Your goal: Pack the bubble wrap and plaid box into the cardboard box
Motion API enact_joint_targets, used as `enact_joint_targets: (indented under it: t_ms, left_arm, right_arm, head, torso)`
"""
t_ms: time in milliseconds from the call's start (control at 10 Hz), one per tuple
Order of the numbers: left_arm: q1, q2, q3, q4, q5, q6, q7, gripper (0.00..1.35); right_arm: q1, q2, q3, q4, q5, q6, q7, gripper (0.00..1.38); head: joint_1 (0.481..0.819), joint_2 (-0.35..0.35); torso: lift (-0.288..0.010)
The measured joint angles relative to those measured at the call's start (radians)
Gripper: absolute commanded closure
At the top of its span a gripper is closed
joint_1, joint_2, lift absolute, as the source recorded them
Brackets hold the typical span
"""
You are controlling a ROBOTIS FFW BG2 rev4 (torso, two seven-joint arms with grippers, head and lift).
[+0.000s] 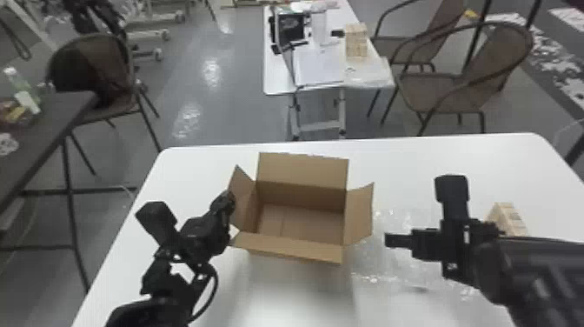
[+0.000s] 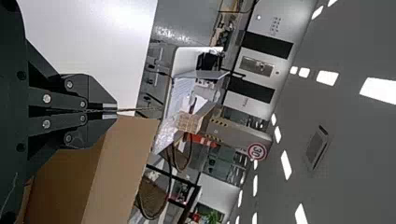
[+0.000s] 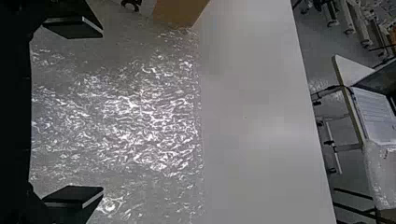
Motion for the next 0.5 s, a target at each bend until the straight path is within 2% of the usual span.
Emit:
enact_joint_targets:
  t_ms: [400,500]
  left_arm:
    - [0.000,0.017,-0.018,0.003,0.024,-0.007,0.010,1.21]
    - [-0.001,0.017,-0.020,0.005,0.027,-0.008,0.010,1.21]
  right_arm:
    - [-0.036,0.000,0.004,0.093,0.028,0.033,0.000,0.12]
    - [-0.043,0.000,0.004,0.111,0.035,0.034,0.000,0.20]
  head:
    - [0.695,0.131]
    - [0.695,0.128]
  torso:
    - [-0.044]
    - [-0.044]
